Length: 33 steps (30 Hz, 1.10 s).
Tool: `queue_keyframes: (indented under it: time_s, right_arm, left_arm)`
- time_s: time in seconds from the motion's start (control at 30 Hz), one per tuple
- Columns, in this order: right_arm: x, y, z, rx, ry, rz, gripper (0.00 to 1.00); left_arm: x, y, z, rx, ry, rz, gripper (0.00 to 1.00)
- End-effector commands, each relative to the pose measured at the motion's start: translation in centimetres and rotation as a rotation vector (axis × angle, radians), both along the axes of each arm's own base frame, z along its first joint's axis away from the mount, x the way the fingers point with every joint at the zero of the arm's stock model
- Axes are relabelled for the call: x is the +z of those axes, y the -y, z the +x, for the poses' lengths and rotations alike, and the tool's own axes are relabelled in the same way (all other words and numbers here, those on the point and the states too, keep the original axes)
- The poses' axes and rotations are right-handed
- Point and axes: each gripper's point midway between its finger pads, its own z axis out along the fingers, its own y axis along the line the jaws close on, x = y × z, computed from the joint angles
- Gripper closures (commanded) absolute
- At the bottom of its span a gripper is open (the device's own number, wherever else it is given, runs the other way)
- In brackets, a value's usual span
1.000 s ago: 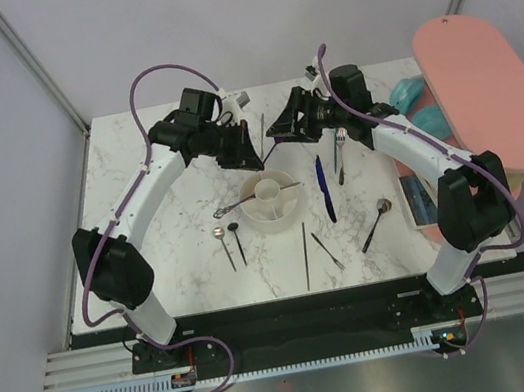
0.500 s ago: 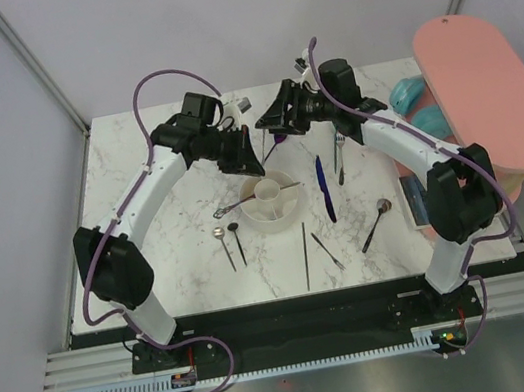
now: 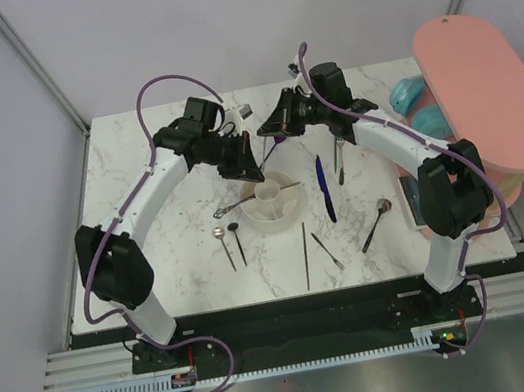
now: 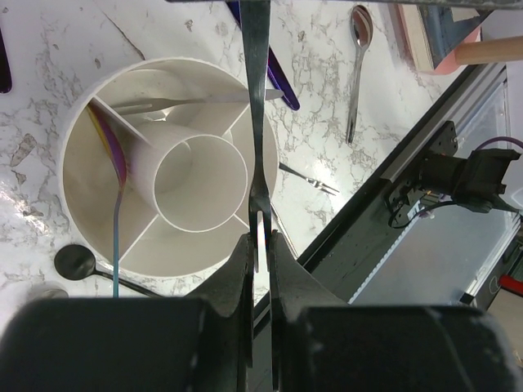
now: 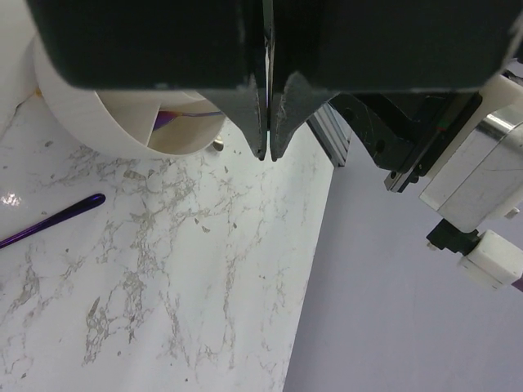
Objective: Sort the eating utensils into containers
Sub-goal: Place the fork in the storage box.
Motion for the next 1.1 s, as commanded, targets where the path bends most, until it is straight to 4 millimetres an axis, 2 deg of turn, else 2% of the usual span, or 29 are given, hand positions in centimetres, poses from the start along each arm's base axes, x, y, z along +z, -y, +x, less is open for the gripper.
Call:
queue_keyframes:
  time_s: [0.0, 0.17, 0.3, 0.4, 0.67, 1.07]
  right_arm:
    - [2.2, 0.0, 0.4, -0.010, 0.075, -0.006, 1.00]
    - [2.0, 0.7, 0.4, -0.036, 0.086, -0.051, 1.00]
    - [2.1, 1.6, 0.3, -0.062, 0.108, -0.107, 1.00]
    - [1.8, 2.3, 0.2, -0.084, 0.114, -0.142, 1.00]
    - [0.3, 3.8, 0.2, -0.120, 0.136, -0.228, 1.00]
    - [-1.7, 7.1, 2.6, -0.240, 0.224, -0.383, 1.00]
  left_arm:
    - [1.2, 0.3, 0.1, -0.045, 0.065, -0.029, 0.98]
    - [1.2, 0.5, 0.3, -0.043, 0.061, -0.029, 0.98]
    - [0.9, 0.2, 0.8, -0.019, 0.071, -0.006, 0.78]
    - [0.4, -0.3, 1.3, 0.008, 0.076, 0.028, 0.68]
    - [-0.3, -2.4, 2.6, 0.112, 0.109, 0.120, 0.67]
    - [-0.7, -5.6, 3.5, 0.195, 0.107, 0.156, 0.67]
